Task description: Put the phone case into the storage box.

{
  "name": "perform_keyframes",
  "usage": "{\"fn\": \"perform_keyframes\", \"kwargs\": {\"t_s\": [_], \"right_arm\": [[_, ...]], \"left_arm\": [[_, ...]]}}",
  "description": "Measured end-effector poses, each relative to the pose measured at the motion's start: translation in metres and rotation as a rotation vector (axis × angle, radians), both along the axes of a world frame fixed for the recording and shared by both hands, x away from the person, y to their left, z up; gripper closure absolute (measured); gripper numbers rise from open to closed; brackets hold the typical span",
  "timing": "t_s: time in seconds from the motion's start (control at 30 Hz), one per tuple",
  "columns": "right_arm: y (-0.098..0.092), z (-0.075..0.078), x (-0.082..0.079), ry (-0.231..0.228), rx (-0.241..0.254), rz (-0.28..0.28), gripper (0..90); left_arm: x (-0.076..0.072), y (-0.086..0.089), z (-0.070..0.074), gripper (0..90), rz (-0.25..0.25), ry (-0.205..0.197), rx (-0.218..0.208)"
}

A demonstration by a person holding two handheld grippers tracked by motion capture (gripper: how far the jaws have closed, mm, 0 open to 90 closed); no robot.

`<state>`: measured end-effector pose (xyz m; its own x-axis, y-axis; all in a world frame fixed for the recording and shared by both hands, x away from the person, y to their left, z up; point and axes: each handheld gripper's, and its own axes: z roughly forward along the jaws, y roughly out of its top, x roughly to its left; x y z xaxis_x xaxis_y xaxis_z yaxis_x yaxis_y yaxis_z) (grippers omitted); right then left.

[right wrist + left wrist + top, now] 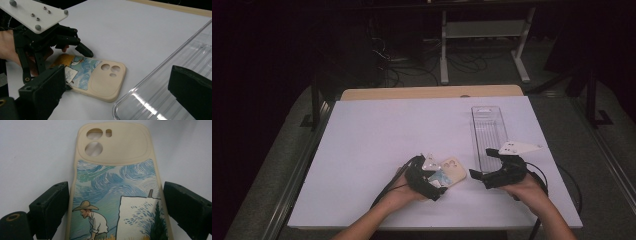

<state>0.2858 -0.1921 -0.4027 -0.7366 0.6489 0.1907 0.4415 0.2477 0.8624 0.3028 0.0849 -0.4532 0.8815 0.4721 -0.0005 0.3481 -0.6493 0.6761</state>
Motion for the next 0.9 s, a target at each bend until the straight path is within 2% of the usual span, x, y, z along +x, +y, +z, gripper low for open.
{"fn": "perform_keyframes", "kwargs": {"t_s": [0.6, 0.9], "right_arm": [[-0.0001, 0.0, 0.0002, -0.001, -0.002, -0.002, 1.2], [-0.0001, 0.0001, 0.0002, 0.001, 0.001, -0.001, 1.2]], "left_arm": [[0.0001, 0.0009, 0.0003, 10.7, -0.01, 0.002, -0.006], [0.0015, 0.0013, 0.0029, 11.1, -0.026, 0.002, 0.012]]}}
